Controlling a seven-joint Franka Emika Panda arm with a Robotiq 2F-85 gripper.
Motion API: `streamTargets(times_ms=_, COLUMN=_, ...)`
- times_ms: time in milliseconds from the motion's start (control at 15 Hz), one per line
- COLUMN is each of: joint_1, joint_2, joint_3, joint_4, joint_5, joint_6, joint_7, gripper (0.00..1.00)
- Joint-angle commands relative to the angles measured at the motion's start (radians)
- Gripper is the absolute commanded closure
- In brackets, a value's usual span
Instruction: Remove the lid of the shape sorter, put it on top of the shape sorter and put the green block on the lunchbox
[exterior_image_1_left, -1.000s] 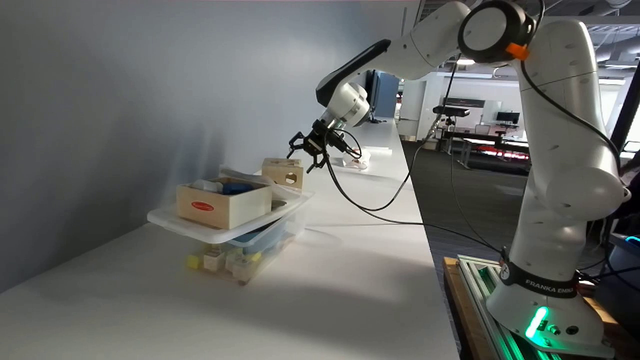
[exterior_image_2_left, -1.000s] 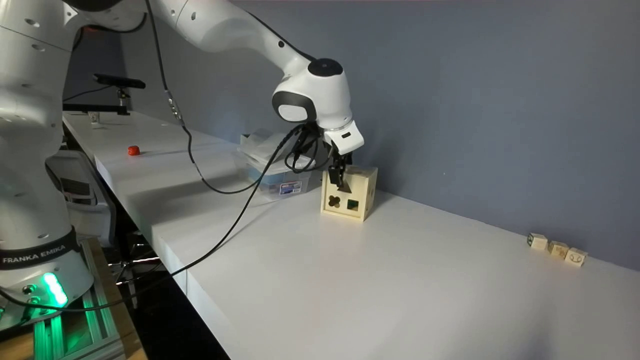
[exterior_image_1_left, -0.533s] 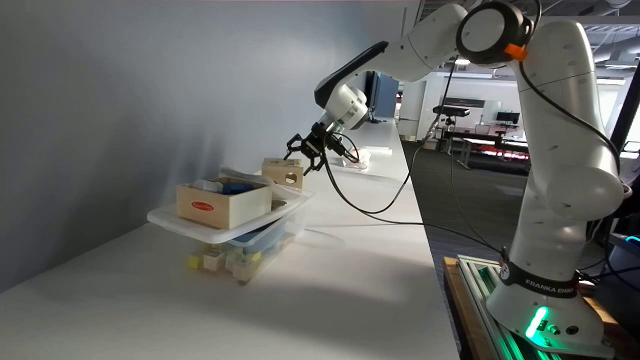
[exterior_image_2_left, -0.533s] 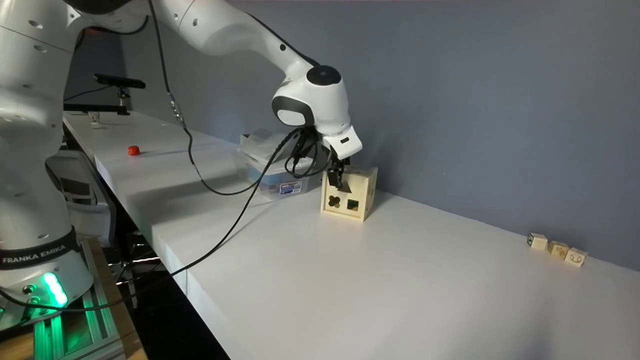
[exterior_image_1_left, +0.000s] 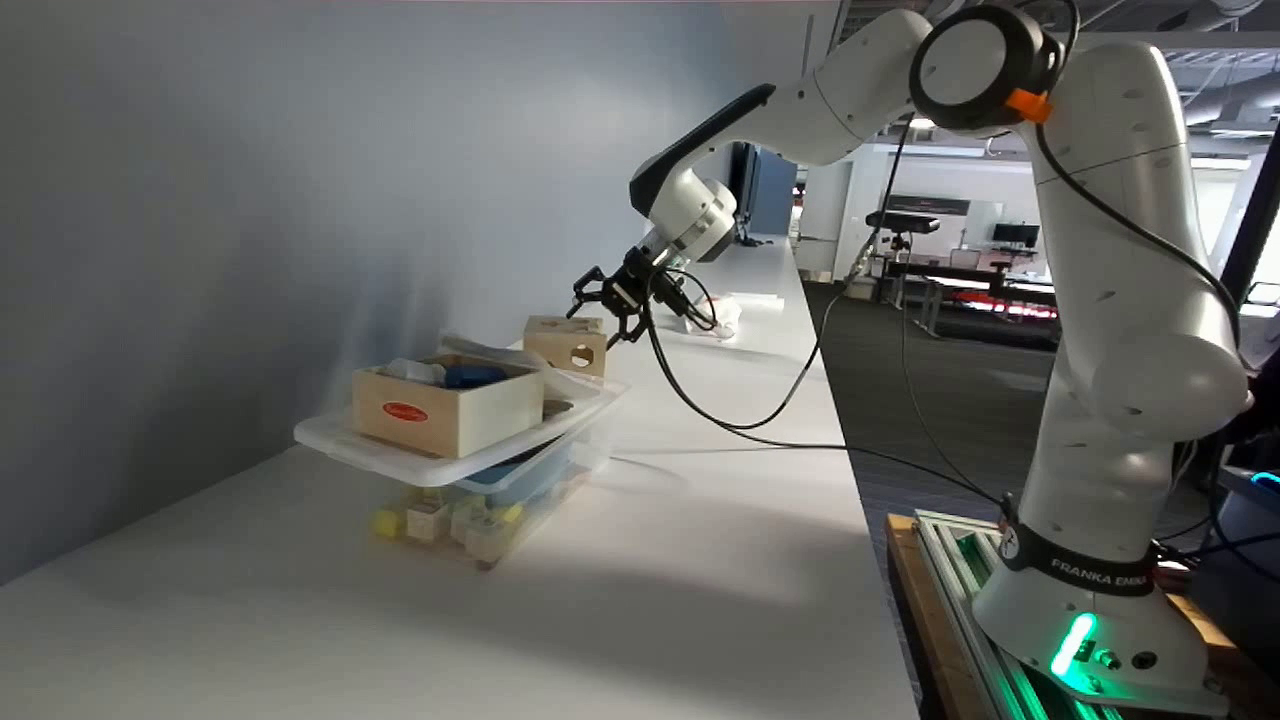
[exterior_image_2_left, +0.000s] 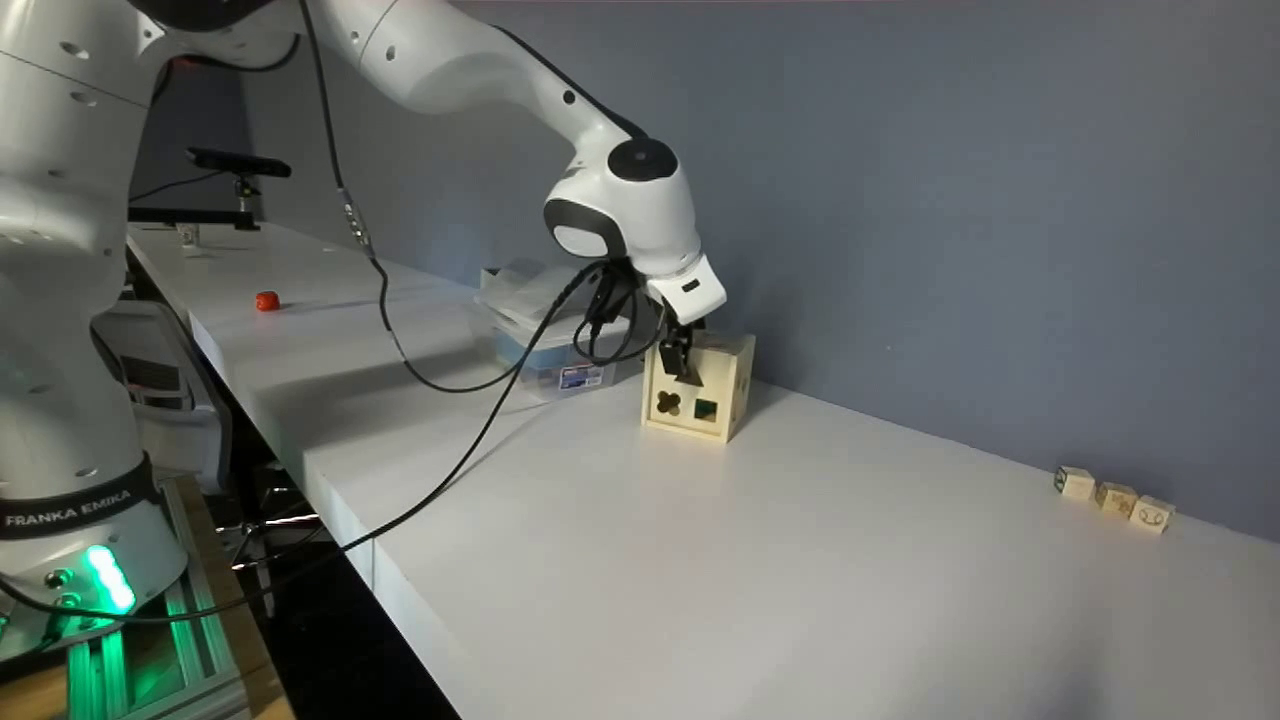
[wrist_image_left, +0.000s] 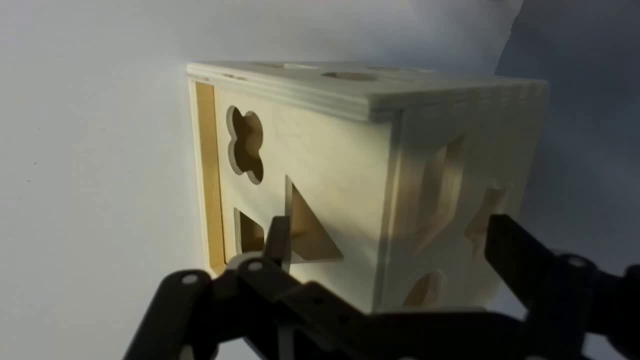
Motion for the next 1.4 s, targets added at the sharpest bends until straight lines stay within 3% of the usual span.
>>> streamTargets(times_ms=0, joint_1=-0.012, joint_2=0.030, joint_3=0.017, joint_4=0.018, joint_5=0.074, joint_6=0.024, joint_7=-0.056, gripper=0.00)
streamTargets(times_ms=333, joint_1=-0.008, joint_2=0.037, joint_3=0.025, joint_4=0.029, joint_5=0.151, joint_6=0.018, joint_7=-0.107, gripper=0.00)
streamTargets(times_ms=667, joint_1=-0.001, joint_2=-0.003, joint_3=0.006, joint_4=0.000, joint_5=0.129, joint_6=0.023, joint_7=-0.103, gripper=0.00)
streamTargets(times_ms=1333, joint_1=-0.004, joint_2=-0.065, joint_3=0.005, joint_4=-0.003, joint_5=0.206, joint_6=0.022, joint_7=-0.181, gripper=0.00)
